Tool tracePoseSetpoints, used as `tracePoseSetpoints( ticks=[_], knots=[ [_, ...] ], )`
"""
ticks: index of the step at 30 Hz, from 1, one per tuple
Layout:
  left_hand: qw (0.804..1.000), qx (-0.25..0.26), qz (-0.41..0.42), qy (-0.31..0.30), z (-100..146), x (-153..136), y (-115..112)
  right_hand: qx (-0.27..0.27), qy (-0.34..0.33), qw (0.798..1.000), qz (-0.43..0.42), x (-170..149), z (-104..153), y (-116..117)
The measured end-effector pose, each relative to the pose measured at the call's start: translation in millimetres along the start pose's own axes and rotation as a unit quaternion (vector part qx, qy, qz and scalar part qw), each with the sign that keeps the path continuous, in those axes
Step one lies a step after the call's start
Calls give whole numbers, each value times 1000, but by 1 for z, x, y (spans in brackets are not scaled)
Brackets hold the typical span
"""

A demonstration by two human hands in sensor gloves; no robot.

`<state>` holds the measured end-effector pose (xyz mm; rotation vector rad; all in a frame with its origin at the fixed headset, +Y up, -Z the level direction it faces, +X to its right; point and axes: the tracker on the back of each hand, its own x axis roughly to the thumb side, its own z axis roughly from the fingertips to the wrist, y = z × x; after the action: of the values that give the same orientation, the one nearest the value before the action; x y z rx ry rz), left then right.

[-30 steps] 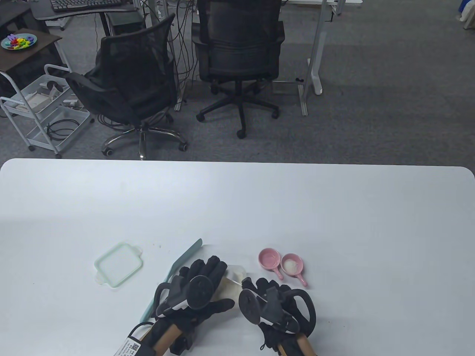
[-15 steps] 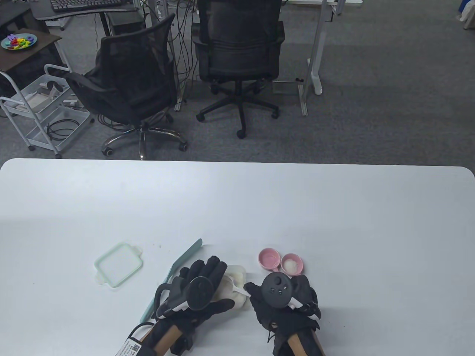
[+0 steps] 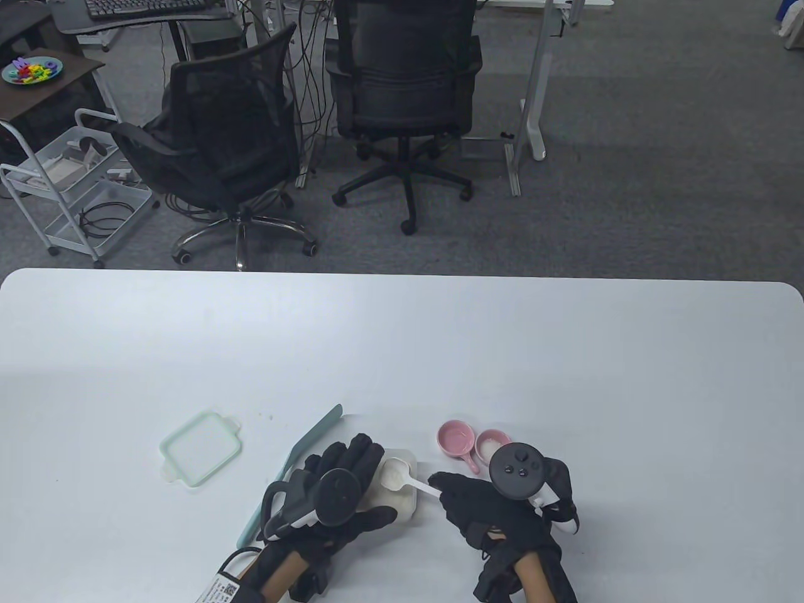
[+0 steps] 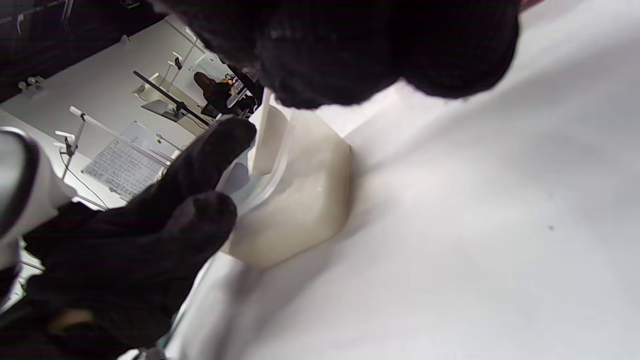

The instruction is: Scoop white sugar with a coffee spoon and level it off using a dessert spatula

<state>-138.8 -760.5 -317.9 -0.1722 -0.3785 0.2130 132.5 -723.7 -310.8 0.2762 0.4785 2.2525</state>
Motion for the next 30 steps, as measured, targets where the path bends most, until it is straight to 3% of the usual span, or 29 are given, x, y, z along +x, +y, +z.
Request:
tracePoseSetpoints(
  ticks=[11,18,23,30],
  knots=[
    [1000,-2,7,-1,1,0,-1,4,0,1000,-7,-1,2,-2],
    [998,54,29,9,8,-10,19,4,-3,1000,-8,0,2,-2],
    [985,146,30,81,20,-36,52,5,-5,1000,-7,0,1,-2],
    [976,113,57,176,28,-74,69,6,-5,1000,-7,0,2,-2]
  ],
)
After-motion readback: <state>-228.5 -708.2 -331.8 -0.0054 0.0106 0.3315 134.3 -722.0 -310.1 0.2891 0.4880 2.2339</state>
